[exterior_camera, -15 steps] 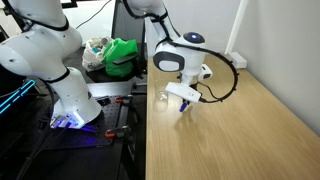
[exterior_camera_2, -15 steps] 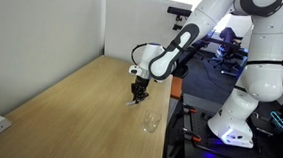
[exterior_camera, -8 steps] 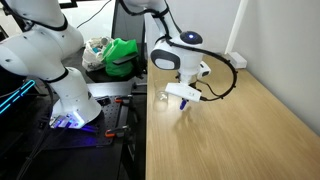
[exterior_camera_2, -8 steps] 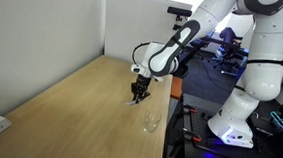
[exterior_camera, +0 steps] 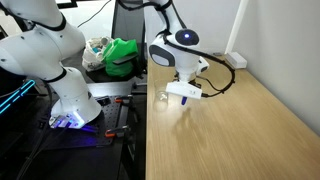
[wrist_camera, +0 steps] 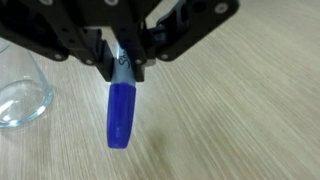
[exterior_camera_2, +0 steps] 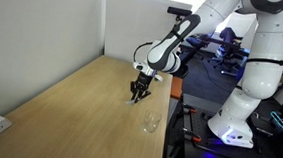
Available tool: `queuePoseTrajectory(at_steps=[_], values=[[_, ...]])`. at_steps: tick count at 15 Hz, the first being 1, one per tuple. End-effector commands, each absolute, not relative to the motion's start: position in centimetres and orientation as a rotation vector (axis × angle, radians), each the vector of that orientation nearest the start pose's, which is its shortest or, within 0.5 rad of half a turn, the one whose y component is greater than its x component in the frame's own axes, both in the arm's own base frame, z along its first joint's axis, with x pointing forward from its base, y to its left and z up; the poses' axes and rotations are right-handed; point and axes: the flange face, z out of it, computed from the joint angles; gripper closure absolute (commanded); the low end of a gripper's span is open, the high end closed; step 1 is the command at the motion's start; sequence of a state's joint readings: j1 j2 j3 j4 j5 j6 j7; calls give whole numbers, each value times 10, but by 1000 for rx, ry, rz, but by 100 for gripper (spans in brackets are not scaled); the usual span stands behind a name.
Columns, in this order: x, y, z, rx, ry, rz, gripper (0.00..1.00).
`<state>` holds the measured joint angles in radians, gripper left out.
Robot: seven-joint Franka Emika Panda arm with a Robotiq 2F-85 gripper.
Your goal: Put the pen in the cup
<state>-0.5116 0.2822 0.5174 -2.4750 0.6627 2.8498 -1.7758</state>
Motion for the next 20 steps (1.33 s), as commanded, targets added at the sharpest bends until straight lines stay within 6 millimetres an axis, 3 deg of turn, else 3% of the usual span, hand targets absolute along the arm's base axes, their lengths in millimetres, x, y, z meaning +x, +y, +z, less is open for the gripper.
queuePoseTrajectory(at_steps=[1,11,20], values=[[472,-24,211,-2442,-1641,-563,94],[468,-24,217,-2251,-1886,-633,94],[468,-17,221,-1947,-2041,-717,94]])
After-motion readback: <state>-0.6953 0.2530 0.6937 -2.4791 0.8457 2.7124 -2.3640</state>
